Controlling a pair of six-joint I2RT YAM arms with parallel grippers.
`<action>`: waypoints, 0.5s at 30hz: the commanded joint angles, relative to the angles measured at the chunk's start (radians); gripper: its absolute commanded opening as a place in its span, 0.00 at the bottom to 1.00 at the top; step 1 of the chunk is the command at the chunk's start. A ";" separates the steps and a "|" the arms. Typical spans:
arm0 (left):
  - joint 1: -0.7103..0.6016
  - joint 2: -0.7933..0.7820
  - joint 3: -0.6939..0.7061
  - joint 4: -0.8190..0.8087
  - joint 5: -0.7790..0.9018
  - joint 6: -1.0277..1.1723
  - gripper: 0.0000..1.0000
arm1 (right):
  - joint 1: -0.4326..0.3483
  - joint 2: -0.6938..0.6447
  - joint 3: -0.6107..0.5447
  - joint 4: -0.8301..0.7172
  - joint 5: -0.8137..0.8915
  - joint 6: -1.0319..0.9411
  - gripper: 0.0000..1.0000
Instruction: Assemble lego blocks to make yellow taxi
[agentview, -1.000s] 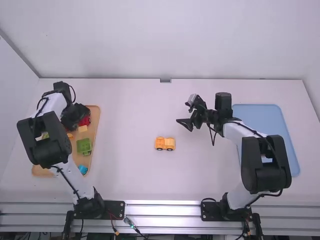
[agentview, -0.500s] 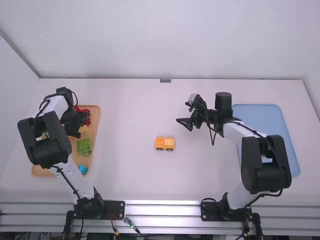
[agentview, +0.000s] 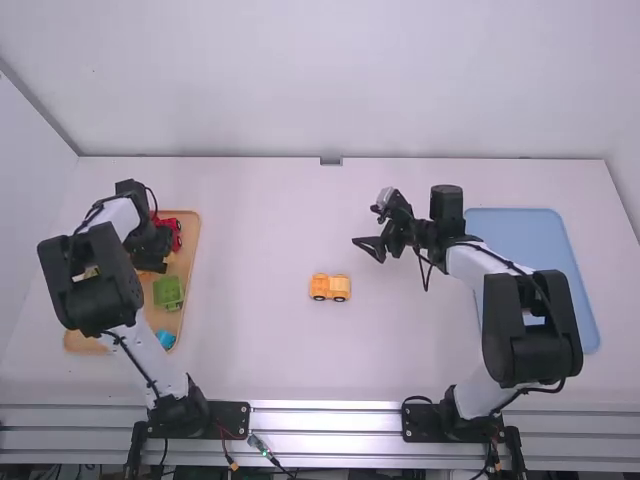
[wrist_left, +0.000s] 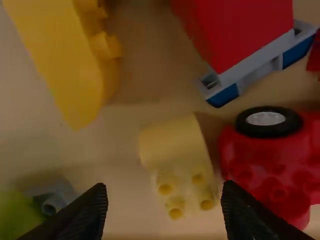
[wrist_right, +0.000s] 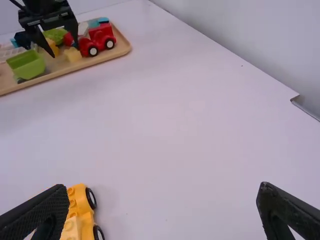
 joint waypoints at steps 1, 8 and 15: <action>0.008 -0.001 -0.024 -0.003 -0.013 -0.011 0.65 | 0.000 -0.006 -0.002 -0.004 -0.007 0.006 0.99; 0.008 -0.001 -0.026 -0.020 -0.011 -0.011 0.65 | 0.000 -0.006 -0.002 -0.004 -0.007 0.006 0.99; 0.008 -0.001 -0.050 -0.008 -0.012 -0.011 0.53 | 0.000 -0.006 -0.002 -0.004 -0.007 0.006 0.99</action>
